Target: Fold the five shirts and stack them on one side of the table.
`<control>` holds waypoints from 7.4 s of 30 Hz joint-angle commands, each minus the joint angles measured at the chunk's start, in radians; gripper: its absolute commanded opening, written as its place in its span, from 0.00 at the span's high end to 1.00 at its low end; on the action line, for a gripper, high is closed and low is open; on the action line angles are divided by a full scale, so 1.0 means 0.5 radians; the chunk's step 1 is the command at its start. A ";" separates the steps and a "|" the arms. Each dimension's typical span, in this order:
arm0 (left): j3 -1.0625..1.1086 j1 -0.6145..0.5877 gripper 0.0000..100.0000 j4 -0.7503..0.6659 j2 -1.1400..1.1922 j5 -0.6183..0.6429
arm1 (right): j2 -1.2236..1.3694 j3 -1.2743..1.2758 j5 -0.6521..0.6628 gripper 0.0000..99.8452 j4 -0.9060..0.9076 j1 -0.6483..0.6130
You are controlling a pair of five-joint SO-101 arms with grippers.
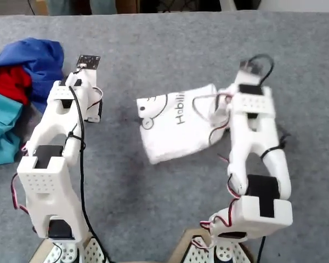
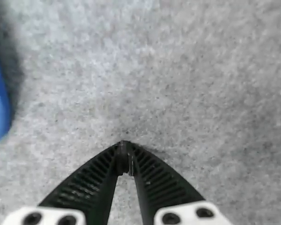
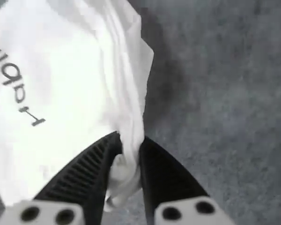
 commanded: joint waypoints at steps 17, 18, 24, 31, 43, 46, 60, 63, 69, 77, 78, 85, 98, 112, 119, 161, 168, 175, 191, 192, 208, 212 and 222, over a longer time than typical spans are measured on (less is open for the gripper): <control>0.014 0.066 0.97 0.025 -0.009 0.006 | 1.122 -1.760 0.783 0.99 0.460 0.804; 0.014 0.069 0.97 0.025 -0.009 0.003 | 1.177 -1.818 0.795 0.99 0.509 0.804; 0.017 0.143 0.97 0.043 -0.006 -0.003 | 1.346 -2.153 0.758 0.76 0.709 0.856; 0.023 0.290 0.97 0.098 -0.006 -0.003 | 1.373 -2.570 0.853 0.67 0.976 1.151; 0.097 0.588 0.97 0.325 -0.003 0.018 | 2.051 -2.647 1.062 0.98 0.549 1.801; 0.115 0.701 0.97 0.334 -0.003 0.018 | 2.116 -2.779 1.157 0.98 0.540 1.927; 0.158 0.959 0.97 0.512 -0.025 0.021 | 2.291 -3.546 1.341 0.98 0.957 1.930; 0.091 0.950 0.97 0.509 -0.080 0.021 | 2.279 -3.782 1.338 0.98 1.043 1.863; -0.287 0.569 0.97 0.715 -0.552 0.021 | 1.919 -3.736 1.261 0.98 1.046 1.758; -0.545 -0.643 0.88 0.862 -0.801 0.018 | 1.530 -3.638 1.157 0.98 1.049 1.602; -0.535 -0.793 0.83 0.868 -0.776 0.018 | 1.499 -3.607 1.157 0.98 1.049 1.577; -0.489 -1.499 0.74 0.684 -0.463 -0.086 | 1.275 -3.337 1.049 0.98 1.049 1.363; -0.667 -1.573 0.98 0.776 -0.292 -0.242 | 0.833 -2.702 0.859 0.98 1.049 0.936; -0.342 -0.400 0.97 1.384 -1.494 -0.227 | 0.735 -2.463 0.721 0.98 1.040 0.746; -0.078 0.806 0.97 1.286 -2.160 -0.230 | 0.735 -2.460 0.721 0.98 1.037 0.733; 2.027 0.127 0.91 0.270 -2.673 -0.169 | -0.235 -0.680 0.724 0.98 0.764 0.252; 2.128 0.158 0.94 0.077 -2.667 -0.163 | -0.324 -0.434 0.724 0.98 0.635 0.245; 2.147 0.532 0.94 0.190 -2.664 -0.147 | -0.330 -0.425 0.724 0.98 0.635 0.236; 1.861 0.437 0.75 0.052 -1.768 -0.058 | -0.330 -0.413 0.709 0.98 0.654 0.239; 1.806 0.404 0.75 0.052 -1.700 -0.034 | -0.330 -0.413 0.709 0.98 0.654 0.245; 1.422 0.394 0.79 0.295 -1.614 -0.034 | -0.318 -0.413 0.709 0.98 0.654 0.245; 1.422 0.394 0.79 0.227 -1.488 -0.034 | -0.315 -0.410 0.709 0.98 0.654 0.242; 1.425 0.388 0.80 0.077 -1.145 -0.034 | -0.318 -0.410 0.709 0.98 0.657 0.252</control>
